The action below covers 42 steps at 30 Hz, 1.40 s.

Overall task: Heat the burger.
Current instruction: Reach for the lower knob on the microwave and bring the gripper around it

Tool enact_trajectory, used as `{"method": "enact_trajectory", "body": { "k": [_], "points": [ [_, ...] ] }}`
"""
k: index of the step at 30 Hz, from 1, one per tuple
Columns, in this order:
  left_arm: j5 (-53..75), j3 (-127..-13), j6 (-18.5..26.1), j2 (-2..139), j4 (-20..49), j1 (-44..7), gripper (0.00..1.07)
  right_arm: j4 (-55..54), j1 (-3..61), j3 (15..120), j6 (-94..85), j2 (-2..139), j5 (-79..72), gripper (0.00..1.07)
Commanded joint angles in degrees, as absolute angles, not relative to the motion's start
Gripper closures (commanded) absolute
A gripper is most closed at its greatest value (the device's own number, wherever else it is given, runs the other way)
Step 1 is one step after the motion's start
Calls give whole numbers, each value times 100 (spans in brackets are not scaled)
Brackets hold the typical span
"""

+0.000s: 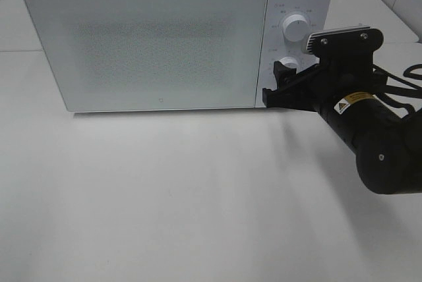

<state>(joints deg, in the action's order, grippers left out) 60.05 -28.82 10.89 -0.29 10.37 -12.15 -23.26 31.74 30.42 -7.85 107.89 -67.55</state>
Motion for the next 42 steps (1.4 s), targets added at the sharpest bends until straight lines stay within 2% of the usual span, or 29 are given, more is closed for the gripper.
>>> {"method": "enact_trajectory", "body": {
  "k": [1,12,27,42],
  "points": [
    [5947,-2865,1066,-132,1071,-1215,106,-2326,3180,3174,-716,10926,-6870,40],
    [5947,-2865,1066,-126,1071,-1215,106,-2177,2859,3426,-785,11070,-6646,41],
    [5947,-2865,1060,-126,1071,-1215,106,-1925,2853,3627,-779,11070,-6686,41],
    [5947,-2865,1066,-120,1071,-1215,106,-1908,2853,3627,-733,11654,-7202,41]
  ]
}}
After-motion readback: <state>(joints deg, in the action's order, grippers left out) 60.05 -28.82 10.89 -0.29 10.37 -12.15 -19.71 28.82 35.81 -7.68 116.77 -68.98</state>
